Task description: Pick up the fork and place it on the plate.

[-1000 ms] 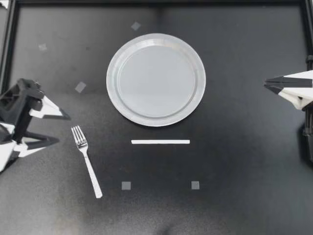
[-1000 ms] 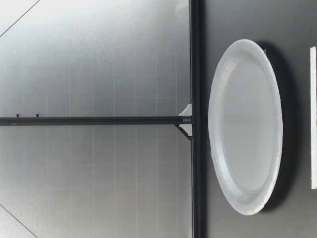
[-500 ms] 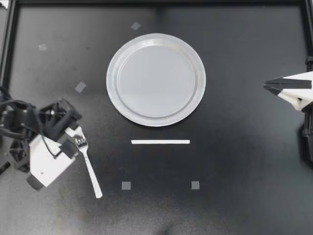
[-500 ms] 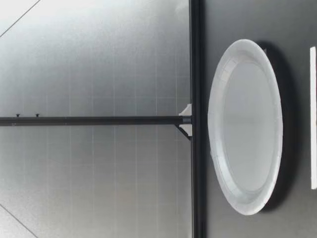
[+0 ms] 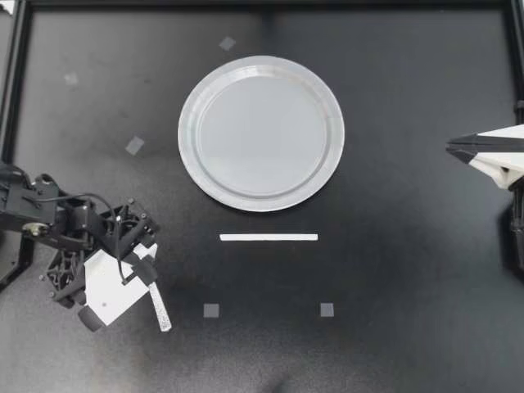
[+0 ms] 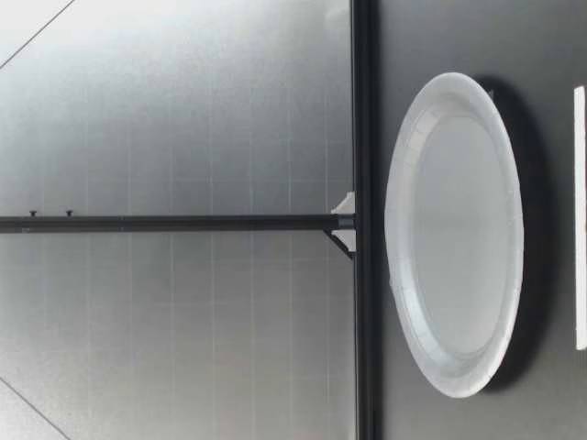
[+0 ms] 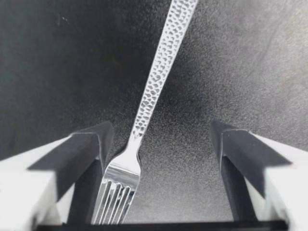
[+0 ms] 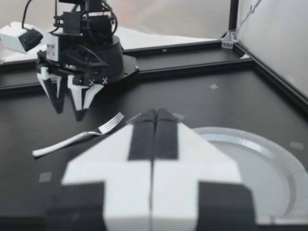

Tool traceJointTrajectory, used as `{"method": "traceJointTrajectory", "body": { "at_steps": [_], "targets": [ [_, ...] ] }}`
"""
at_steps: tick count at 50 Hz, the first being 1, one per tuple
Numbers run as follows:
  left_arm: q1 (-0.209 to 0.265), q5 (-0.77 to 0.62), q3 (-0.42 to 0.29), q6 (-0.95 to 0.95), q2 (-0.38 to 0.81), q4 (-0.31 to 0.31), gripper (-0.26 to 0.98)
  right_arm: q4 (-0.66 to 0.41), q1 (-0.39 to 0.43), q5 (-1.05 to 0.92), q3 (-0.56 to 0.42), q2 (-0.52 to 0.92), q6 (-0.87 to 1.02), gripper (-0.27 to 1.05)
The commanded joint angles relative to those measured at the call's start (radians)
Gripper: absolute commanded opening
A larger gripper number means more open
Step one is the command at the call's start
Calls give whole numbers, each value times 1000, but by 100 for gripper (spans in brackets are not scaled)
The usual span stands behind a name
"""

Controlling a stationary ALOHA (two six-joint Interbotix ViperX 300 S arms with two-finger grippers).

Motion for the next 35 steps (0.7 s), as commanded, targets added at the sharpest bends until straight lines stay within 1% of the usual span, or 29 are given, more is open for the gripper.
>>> {"method": "traceJointTrajectory", "body": {
  "at_steps": [1,8,12,20,25,35],
  "targets": [
    [20,-29,5,8,-5,-3,67,2,-6,-3,-11,5,8,-10],
    [48,-87,29,44,14,-3,67,2,-6,-5,-9,6,12,-10],
    [63,-106,29,52,37,-3,67,2,-6,-3,-8,3,14,-10],
    [63,-112,14,57,77,-3,64,2,-6,-2,-3,3,14,-10],
    [63,-110,9,57,77,-5,61,2,-6,-2,2,3,14,-10],
    [63,-110,-3,57,81,-11,61,2,-6,-2,9,3,14,-10]
  ]
}}
